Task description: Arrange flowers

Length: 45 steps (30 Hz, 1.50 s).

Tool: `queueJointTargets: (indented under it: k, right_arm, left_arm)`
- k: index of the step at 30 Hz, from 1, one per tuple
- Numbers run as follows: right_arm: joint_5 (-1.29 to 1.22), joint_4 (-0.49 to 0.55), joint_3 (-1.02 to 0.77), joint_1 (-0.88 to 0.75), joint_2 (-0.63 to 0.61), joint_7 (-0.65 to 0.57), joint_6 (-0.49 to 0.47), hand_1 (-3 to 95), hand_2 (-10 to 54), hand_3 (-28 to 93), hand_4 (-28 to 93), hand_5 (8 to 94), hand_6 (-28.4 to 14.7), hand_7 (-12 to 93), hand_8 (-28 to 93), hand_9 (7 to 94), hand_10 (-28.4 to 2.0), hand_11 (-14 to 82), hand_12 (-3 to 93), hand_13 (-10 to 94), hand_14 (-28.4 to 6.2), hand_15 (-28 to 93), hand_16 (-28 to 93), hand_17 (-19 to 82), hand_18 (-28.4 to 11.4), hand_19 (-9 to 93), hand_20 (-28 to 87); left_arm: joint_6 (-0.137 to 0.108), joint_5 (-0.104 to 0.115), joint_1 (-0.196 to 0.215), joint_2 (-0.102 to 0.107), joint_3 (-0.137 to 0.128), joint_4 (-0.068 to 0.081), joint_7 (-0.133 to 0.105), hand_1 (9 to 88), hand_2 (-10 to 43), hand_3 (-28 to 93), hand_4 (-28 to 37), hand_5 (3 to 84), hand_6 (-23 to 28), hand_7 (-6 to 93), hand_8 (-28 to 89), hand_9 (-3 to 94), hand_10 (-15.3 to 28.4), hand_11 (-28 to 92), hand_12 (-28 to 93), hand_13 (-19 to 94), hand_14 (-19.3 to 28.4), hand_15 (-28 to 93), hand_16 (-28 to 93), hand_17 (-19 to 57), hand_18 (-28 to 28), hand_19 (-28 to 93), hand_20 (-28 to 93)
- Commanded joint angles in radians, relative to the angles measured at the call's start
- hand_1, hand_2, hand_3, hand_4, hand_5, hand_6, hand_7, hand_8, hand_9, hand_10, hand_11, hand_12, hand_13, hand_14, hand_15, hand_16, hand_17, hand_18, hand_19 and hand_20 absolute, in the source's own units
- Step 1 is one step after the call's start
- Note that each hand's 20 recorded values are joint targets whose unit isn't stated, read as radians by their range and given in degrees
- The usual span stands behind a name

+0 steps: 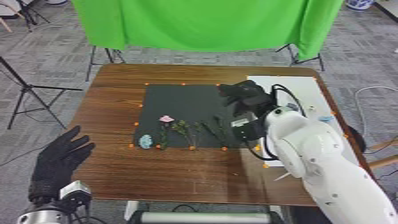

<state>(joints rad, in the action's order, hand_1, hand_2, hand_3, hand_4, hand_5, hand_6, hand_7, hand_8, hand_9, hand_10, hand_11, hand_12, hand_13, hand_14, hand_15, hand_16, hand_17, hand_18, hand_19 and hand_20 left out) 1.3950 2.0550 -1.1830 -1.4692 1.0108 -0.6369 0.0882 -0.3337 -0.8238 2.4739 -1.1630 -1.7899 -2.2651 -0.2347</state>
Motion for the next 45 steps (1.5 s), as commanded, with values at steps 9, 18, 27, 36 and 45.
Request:
queueJointTargets:
  k: [9,18,27,36,45]
  right_arm:
    - [0.073,-0.002,-0.211,-0.302,-0.219,-0.015,0.209,21.5,3.8,83,-28,54.0,-6.7,20,-14,55.4,-18.6,21.3,13.0,63,-13.2,82,8,27,-23.5,92,36]
    - [0.123,0.006,-0.276,-0.348,-0.268,-0.018,0.265,21.6,3.7,84,-28,53.0,-7.0,20,-14,53.5,-18.6,21.3,12.8,63,-13.2,82,7,27,-23.4,92,34]
    - [0.181,-0.003,-0.27,-0.333,-0.312,-0.046,0.323,22.0,3.5,85,-28,53.0,-7.0,20,-14,53.4,-18.7,21.3,12.8,63,-13.1,82,7,27,-23.4,93,33]
    - [0.24,-0.023,-0.25,-0.311,-0.356,-0.09,0.364,22.2,3.6,84,-28,53.0,-7.2,20,-14,53.2,-18.8,21.2,12.6,63,-13.1,82,7,27,-23.5,93,31]
    - [0.288,-0.061,-0.208,-0.289,-0.39,-0.093,0.383,22.4,3.5,84,-28,52.9,-7.3,20,-14,52.9,-19.2,21.1,12.6,63,-13.1,82,7,27,-23.6,93,30]
  left_arm:
    - [0.006,0.014,-0.043,-0.003,0.048,0.014,-0.006,22.7,5.0,82,-23.0,38.6,9.8,17.0,-11,35.8,19.6,31,11,27,26.3,55,-10,-6.6,24.1,58,31]
    - [0.009,0.016,-0.104,0.004,0.083,0.03,-0.011,22.9,5.0,82,-23.3,38.7,9.9,17.0,-11,36.0,19.6,31,11,27,26.4,55,-10,-6.7,24.1,57,30]
    - [0.006,0.022,-0.133,0.013,0.101,0.04,-0.02,23.0,5.0,82,-23.3,38.8,9.9,17.0,-11,36.1,19.4,31,11,27,26.3,55,-9,-6.8,24.1,57,29]
    - [0.011,0.023,-0.142,0.01,0.108,0.047,-0.018,23.0,5.0,83,-23.3,38.8,9.9,17.0,-11,36.2,19.6,31,11,27,26.3,55,-9,-6.9,24.3,57,28]
    - [0.007,0.025,-0.144,0.013,0.11,0.046,-0.023,23.0,5.0,83,-23.3,38.8,10.0,17.0,-11,36.3,19.5,31,11,27,26.3,55,-9,-6.8,24.5,57,28]
